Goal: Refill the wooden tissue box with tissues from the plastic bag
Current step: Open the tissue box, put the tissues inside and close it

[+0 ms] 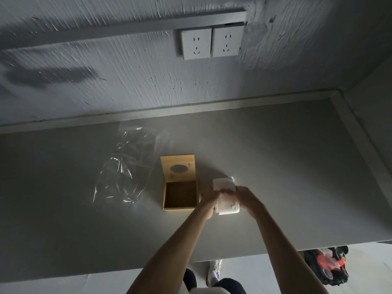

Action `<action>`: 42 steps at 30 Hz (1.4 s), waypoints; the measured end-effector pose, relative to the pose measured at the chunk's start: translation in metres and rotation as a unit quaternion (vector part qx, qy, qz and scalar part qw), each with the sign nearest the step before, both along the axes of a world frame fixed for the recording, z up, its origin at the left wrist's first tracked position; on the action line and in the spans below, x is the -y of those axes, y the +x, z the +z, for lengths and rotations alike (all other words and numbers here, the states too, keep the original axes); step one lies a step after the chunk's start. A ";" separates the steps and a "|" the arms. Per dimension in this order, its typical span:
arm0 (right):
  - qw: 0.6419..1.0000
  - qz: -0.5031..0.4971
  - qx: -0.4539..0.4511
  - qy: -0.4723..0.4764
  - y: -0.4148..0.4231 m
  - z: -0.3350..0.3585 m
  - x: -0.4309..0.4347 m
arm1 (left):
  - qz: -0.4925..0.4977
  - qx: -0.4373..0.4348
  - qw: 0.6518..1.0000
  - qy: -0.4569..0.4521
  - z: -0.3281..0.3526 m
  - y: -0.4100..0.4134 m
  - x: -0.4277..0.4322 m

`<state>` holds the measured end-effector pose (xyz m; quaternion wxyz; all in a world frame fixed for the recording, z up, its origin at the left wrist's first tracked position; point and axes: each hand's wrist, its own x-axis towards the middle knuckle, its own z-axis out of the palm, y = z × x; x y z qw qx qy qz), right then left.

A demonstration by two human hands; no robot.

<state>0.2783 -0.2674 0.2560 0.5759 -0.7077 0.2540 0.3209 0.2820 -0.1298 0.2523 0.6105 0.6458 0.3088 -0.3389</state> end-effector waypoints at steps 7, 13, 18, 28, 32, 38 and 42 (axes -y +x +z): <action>0.991 -0.008 -0.038 0.132 -0.006 0.005 0.026 | -0.056 -0.019 0.997 -0.057 0.004 0.007 -0.008; 0.992 0.022 0.054 0.113 -0.025 -0.012 0.035 | -0.122 -0.019 0.987 -0.102 0.014 0.003 -0.015; 0.987 0.028 0.118 0.105 -0.044 -0.020 0.037 | -0.164 0.023 0.983 -0.086 0.015 -0.011 -0.018; 0.905 0.088 0.393 -0.140 -0.064 -0.023 0.022 | -0.268 0.230 0.935 0.014 0.014 -0.047 -0.010; 0.909 0.037 0.388 -0.147 -0.079 -0.045 0.011 | -0.258 0.250 0.933 0.002 0.015 -0.055 -0.005; 0.941 0.005 0.338 -0.007 -0.084 -0.023 0.000 | -0.164 0.208 0.956 -0.123 0.024 -0.051 0.010; 0.929 -0.011 0.366 -0.049 -0.085 -0.027 0.000 | -0.125 0.146 0.950 -0.245 0.006 -0.048 0.009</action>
